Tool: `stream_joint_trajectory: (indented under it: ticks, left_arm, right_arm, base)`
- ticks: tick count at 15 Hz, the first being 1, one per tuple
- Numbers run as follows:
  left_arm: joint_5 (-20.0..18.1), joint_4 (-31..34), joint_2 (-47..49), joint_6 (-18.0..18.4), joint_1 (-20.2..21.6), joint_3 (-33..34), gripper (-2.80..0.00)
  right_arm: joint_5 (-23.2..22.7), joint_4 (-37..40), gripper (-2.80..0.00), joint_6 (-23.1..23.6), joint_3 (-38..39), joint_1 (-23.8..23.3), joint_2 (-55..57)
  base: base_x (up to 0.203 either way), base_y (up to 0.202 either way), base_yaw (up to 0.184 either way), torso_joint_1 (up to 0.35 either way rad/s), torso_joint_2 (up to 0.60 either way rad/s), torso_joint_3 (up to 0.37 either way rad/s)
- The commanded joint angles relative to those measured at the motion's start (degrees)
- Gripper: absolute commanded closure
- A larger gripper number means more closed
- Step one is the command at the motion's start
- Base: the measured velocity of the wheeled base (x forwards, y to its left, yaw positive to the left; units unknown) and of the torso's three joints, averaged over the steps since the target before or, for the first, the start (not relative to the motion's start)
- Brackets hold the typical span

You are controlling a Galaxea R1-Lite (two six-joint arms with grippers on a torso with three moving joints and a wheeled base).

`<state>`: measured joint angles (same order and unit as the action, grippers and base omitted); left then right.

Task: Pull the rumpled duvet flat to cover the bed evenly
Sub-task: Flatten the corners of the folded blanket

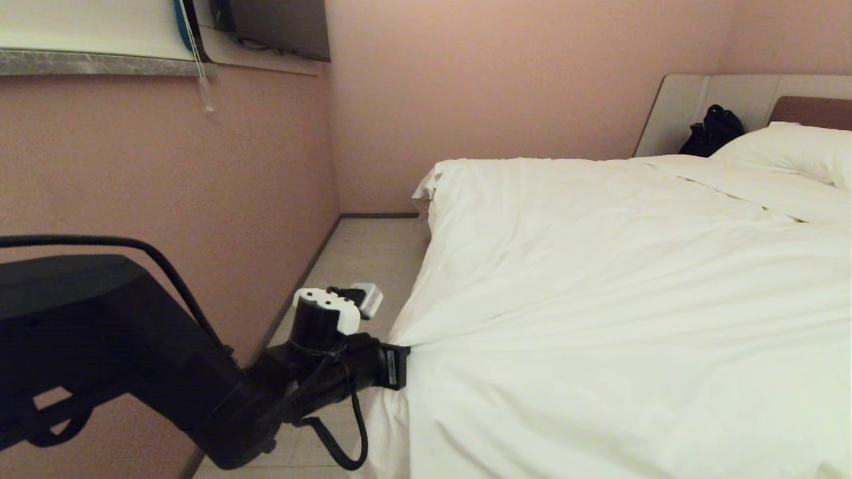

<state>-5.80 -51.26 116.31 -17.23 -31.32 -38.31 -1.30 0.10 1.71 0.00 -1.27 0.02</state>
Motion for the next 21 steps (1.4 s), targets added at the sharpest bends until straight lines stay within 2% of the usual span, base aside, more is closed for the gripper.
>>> stream_joint_trajectory:
  ticks: [1,5,11,21]
  left_arm:
    - [-0.3,-0.8,0.1,-0.2,-3.0,2.9,0.00]
    - [0.0,-5.0,-1.3,-0.4,-9.2,7.7,0.00]
    - [0.4,-5.5,-4.4,-0.4,-9.4,7.1,0.00]
    - [-0.3,-5.5,-3.3,-0.5,-9.8,8.4,0.00]
  right_arm:
    - [0.0,0.0,0.00,0.1,0.0,-0.1,0.0]
    - [0.0,0.0,0.00,0.1,0.0,-0.1,0.0]
    - [0.0,0.0,0.00,0.1,0.0,0.0,0.0]
    - [0.0,0.0,0.00,0.1,0.0,0.0,0.0]
  base:
    - [0.000,0.000,0.000,0.000,0.00,0.000]
    - [0.000,0.000,0.000,0.000,0.00,0.000]
    - [0.000,0.000,0.000,0.000,0.00,0.000]
    - [0.000,0.000,0.000,0.000,0.00,0.000]
